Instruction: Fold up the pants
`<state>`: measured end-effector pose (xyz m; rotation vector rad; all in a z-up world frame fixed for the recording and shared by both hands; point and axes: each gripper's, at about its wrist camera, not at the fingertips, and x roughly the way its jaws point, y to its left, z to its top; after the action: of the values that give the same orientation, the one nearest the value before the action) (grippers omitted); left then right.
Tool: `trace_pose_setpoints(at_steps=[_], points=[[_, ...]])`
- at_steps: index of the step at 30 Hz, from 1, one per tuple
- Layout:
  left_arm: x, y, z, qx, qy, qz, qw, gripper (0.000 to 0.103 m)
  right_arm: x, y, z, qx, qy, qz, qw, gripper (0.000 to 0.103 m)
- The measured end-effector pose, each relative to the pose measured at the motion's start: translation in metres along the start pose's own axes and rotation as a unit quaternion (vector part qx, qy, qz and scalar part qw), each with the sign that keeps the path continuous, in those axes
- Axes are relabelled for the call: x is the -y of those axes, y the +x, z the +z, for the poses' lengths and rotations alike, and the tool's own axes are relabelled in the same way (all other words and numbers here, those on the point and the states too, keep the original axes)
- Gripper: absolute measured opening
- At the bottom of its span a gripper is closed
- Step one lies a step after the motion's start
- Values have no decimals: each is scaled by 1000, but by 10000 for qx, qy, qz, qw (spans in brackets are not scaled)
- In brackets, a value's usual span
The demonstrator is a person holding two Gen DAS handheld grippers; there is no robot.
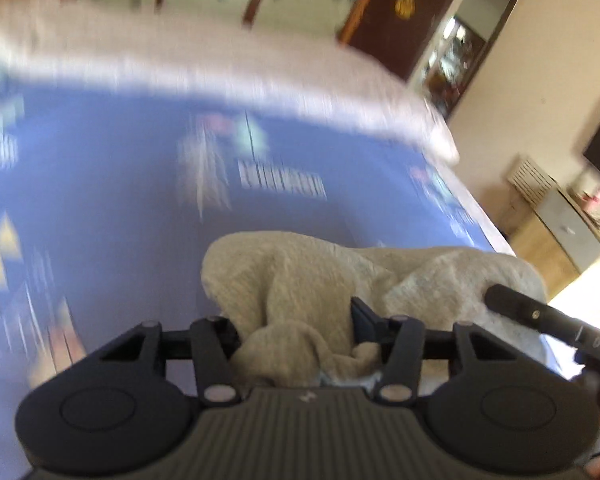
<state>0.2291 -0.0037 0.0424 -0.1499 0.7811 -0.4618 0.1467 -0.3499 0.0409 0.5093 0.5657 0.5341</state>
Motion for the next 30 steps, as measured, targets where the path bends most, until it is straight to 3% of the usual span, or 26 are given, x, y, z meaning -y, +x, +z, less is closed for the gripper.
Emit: trace_pose_setpoints(at_steps=[4, 7, 10, 13, 15, 17, 22, 28, 30], points=[[-3, 51, 60, 572, 342, 563, 9962, 48, 26, 64, 51, 271, -22, 83, 9996, 32], [-20, 107, 84, 628, 287, 736, 9949, 48, 50, 118, 57, 290, 36, -79, 9995, 33], [-45, 178, 82, 354, 244, 1044, 9936, 49, 84, 176, 41, -9, 304, -365, 9989, 34], [-75, 238, 62, -433, 12, 1478, 9881, 55, 119, 222, 12, -622, 949, -884, 9896, 39], [-83, 234, 50, -133, -317, 1418, 9893, 69, 138, 214, -1, -477, 1512, -549, 9858, 43], [-83, 227, 47, -191, -364, 1528, 9874, 80, 142, 196, -2, -442, 1745, -433, 9827, 49], [-84, 169, 41, -331, -1091, 1584, 9808, 81, 124, 128, -6, -102, 2114, -746, 9745, 59], [-36, 85, -11, -577, -394, 1770, 9817, 83, 77, 48, -50, -694, 1812, -999, 9759, 59], [-17, 61, -34, -670, -171, 1746, 9822, 83, 62, 38, -65, -884, 1684, -1083, 9757, 59]])
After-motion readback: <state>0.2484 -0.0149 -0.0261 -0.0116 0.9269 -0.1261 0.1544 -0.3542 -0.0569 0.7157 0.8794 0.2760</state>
